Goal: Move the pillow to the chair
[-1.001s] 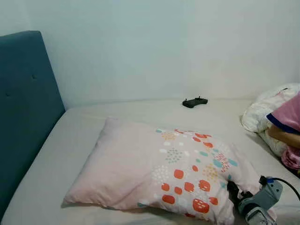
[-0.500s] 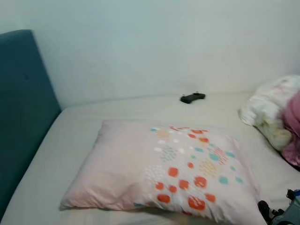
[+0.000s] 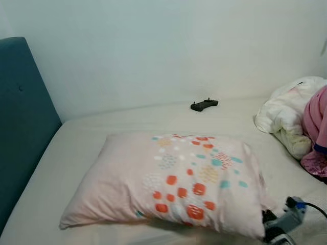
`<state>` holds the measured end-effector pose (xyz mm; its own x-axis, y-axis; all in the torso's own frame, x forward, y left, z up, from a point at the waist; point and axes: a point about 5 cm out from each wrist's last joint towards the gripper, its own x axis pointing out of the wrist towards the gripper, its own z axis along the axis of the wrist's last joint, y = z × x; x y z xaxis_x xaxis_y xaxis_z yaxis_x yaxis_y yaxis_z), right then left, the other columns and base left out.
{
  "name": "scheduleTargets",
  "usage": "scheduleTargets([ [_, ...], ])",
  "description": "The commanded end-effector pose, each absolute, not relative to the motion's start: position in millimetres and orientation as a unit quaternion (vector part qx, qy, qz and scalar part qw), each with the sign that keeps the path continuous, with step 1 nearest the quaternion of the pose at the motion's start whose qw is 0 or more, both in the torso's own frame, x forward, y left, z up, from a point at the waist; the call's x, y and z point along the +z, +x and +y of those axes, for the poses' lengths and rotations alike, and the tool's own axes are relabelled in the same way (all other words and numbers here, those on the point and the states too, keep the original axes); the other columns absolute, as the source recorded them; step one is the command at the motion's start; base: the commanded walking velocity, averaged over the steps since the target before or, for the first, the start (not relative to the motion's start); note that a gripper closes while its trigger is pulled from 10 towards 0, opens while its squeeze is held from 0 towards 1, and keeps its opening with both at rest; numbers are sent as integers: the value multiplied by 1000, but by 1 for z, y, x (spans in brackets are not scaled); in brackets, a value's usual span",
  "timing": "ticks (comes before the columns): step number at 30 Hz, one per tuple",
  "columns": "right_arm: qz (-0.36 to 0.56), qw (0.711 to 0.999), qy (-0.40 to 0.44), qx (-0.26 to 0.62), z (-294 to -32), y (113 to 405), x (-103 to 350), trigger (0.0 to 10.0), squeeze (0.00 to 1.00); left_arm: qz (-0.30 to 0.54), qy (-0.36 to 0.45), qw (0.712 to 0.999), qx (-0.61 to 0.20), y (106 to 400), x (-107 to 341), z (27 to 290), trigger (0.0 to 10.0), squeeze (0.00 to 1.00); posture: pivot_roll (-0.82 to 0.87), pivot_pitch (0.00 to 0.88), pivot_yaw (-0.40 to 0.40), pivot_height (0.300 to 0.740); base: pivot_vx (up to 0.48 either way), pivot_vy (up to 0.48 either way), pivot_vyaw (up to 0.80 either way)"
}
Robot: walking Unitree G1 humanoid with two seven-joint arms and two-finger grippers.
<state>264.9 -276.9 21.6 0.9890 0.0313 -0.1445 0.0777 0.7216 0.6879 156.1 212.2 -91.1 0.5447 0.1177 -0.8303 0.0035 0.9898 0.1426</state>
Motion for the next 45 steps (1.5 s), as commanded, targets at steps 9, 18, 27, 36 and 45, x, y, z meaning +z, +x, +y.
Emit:
scheduleTargets([
  [9, 109, 859, 379, 326, -190, 244, 18, 10000, 0, 506, 60, 860, 1, 140, -100, 200, 10000, 0, -122, 38, 20, 351, 0, 0, 0],
  [18, 135, 912, 318, 223, -207, 259, 10, 10000, 0, 504, 59, 862, -3, 143, -99, 197, 10000, 0, -134, 36, 25, 317, 0, 0, 0],
  [27, 102, 909, 283, 289, -194, 280, 41, 10000, 0, 500, 59, 864, -6, 147, -98, 195, 10000, 0, -132, 32, 17, 300, 0, 0, 0],
  [36, 57, 897, 330, 290, -191, 296, 54, 0, 0, 503, 56, 863, -6, 144, -99, 192, 10000, 0, -134, 32, 12, 300, 0, 0, 0],
  [45, 59, 907, 321, 266, -188, 304, 58, 0, 0, 502, 54, 863, -3, 145, -99, 192, 10000, 0, -127, 31, 7, 300, 0, 0, 0],
])
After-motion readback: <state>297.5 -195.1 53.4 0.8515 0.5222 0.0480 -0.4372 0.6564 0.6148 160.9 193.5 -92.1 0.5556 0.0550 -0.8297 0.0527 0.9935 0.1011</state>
